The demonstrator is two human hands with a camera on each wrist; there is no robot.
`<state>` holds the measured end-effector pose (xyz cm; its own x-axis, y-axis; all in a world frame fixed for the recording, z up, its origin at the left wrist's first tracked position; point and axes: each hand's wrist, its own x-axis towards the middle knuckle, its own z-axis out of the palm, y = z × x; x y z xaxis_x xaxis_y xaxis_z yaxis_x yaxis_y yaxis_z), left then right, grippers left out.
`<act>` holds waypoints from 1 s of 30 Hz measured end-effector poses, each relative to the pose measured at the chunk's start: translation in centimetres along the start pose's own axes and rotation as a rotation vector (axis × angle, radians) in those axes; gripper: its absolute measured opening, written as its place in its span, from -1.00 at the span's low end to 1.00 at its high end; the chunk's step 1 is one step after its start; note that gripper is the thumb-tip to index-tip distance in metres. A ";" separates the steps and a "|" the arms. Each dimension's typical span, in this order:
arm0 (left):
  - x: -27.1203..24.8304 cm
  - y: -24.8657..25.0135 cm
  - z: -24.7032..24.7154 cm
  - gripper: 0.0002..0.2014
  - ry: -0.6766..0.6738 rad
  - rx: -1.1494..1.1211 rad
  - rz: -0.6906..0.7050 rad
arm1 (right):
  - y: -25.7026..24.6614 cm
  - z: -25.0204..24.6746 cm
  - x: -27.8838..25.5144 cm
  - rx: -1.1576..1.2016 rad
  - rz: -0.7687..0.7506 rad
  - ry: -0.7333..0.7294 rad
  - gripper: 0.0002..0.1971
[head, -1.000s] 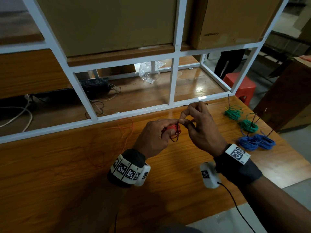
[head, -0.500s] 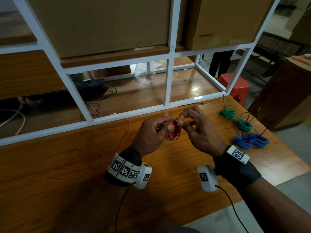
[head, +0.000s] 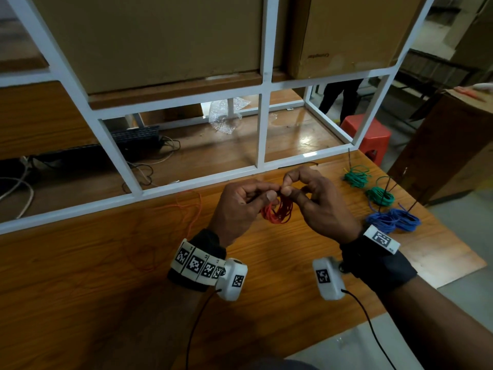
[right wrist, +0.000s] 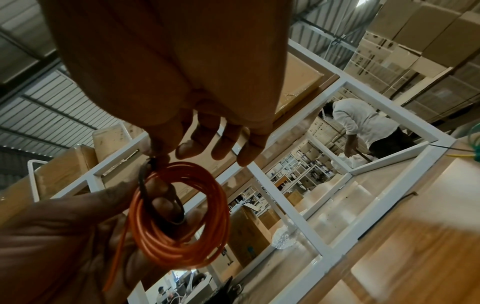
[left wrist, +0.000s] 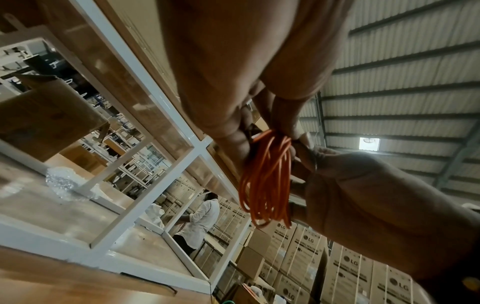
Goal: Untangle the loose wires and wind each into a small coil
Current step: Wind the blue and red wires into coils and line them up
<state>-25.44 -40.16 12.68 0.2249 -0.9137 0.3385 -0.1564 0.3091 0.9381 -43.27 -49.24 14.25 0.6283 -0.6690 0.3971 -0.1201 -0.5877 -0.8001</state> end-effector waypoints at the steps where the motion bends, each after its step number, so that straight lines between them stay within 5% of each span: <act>1: 0.0 0.0 0.1 -0.83 0.001 0.002 -0.001 | 0.0 0.0 0.0 -0.013 -0.015 -0.010 -0.99; 30: 0.6 0.0 0.6 -0.85 -0.086 -0.209 -0.206 | 0.6 -0.7 -0.6 -0.271 -0.101 0.041 -0.93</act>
<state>-25.89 -40.89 12.88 0.1478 -0.9790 0.1402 0.0879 0.1542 0.9841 -44.27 -49.53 13.82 0.6165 -0.6154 0.4911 -0.2629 -0.7488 -0.6084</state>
